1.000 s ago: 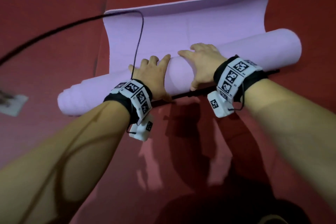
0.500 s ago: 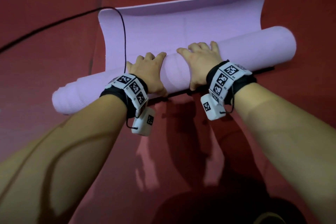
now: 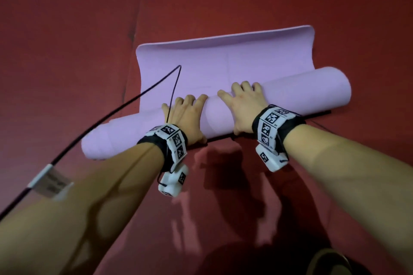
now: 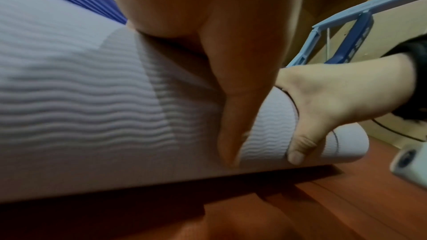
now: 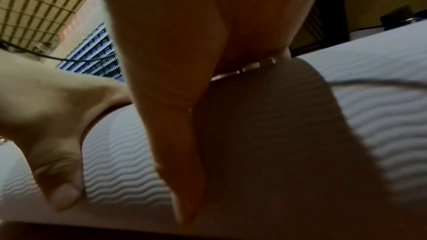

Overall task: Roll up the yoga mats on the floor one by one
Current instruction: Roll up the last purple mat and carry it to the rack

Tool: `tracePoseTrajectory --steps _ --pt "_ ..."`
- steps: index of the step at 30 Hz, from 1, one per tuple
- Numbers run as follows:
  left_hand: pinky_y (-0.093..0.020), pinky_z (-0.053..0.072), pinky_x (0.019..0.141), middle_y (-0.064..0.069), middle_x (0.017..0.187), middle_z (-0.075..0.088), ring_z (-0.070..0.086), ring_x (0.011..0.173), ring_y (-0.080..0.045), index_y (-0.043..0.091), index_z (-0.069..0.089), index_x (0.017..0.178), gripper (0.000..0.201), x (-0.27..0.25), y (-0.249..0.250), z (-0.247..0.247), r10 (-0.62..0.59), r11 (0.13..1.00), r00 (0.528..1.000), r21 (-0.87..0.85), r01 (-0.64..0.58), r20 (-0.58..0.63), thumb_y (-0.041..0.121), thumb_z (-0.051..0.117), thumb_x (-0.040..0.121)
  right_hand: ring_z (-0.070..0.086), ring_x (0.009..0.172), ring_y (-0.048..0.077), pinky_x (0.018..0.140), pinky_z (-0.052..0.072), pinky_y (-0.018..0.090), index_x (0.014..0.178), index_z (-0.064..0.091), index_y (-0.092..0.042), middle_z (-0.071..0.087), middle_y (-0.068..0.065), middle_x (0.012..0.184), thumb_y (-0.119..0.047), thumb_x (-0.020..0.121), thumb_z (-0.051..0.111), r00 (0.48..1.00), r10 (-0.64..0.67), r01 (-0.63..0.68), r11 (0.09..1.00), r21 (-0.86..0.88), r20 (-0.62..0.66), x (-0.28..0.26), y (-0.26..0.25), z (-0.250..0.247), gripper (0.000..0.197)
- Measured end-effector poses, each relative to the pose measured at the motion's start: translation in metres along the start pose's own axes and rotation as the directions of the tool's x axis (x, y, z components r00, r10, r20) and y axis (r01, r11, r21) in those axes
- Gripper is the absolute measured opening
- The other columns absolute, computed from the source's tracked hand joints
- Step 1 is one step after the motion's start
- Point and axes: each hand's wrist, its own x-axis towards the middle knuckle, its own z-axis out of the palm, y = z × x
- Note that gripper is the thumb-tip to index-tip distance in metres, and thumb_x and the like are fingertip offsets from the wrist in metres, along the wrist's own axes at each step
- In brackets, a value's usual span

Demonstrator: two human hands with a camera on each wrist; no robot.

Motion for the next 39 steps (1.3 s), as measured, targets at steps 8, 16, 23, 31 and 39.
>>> tracePoseTrajectory --steps 8,16,23,31,39 --pt "-0.049 0.047 0.085 0.001 0.124 0.05 0.052 0.118 -0.032 0.042 0.035 0.13 0.089 -0.022 0.004 0.002 0.066 0.997 0.939 -0.067 -0.046 0.338 0.052 0.081 0.054 0.045 0.107 0.027 0.078 0.035 0.042 0.13 0.041 -0.031 0.042 0.001 0.107 -0.048 0.039 0.089 0.937 -0.141 0.111 0.988 0.111 0.321 -0.025 -0.001 -0.008 0.104" --pt "-0.042 0.056 0.09 0.003 0.11 0.067 0.066 0.101 -0.023 0.034 0.052 0.115 0.068 -0.001 -0.007 -0.006 0.154 0.955 0.892 -0.295 -0.025 0.426 0.037 0.071 0.049 0.037 0.131 0.029 0.11 0.027 0.054 0.154 0.008 -0.03 0.036 0.004 0.146 -0.06 0.05 0.087 0.968 -0.13 0.112 0.989 0.094 0.213 -0.039 -0.005 0.007 0.133" --pt "-0.046 0.053 0.09 0.008 0.112 0.063 0.062 0.102 -0.023 0.043 0.047 0.123 0.093 -0.003 -0.01 -0.014 0.176 0.956 0.906 -0.288 -0.064 0.384 0.059 0.073 0.035 0.045 0.121 0.029 0.103 0.034 0.049 0.15 0.024 -0.033 0.045 0.004 0.135 -0.052 0.047 0.09 0.937 -0.162 0.096 0.971 0.218 0.309 -0.016 0.001 -0.008 0.123" --pt "-0.048 0.042 0.088 0.005 0.123 0.055 0.054 0.107 -0.027 0.046 0.037 0.129 0.09 -0.004 0.01 -0.012 -0.001 0.996 0.954 -0.086 0.028 0.3 0.064 0.079 0.052 0.048 0.117 0.026 0.099 0.041 0.045 0.143 0.033 -0.031 0.049 0.001 0.132 -0.046 0.049 0.091 0.945 -0.19 0.095 0.938 0.334 0.267 0.0 0.013 -0.017 0.112" --pt "-0.05 0.041 0.103 0.006 0.136 0.055 0.05 0.124 -0.025 0.037 0.031 0.148 0.122 0.007 -0.011 -0.021 0.096 0.962 0.963 -0.271 -0.025 0.252 0.065 0.079 0.04 0.036 0.133 0.027 0.11 0.027 0.051 0.154 0.013 -0.026 0.036 0.003 0.146 -0.05 0.05 0.088 0.978 -0.161 0.147 0.983 0.11 0.13 -0.01 0.004 0.003 0.131"
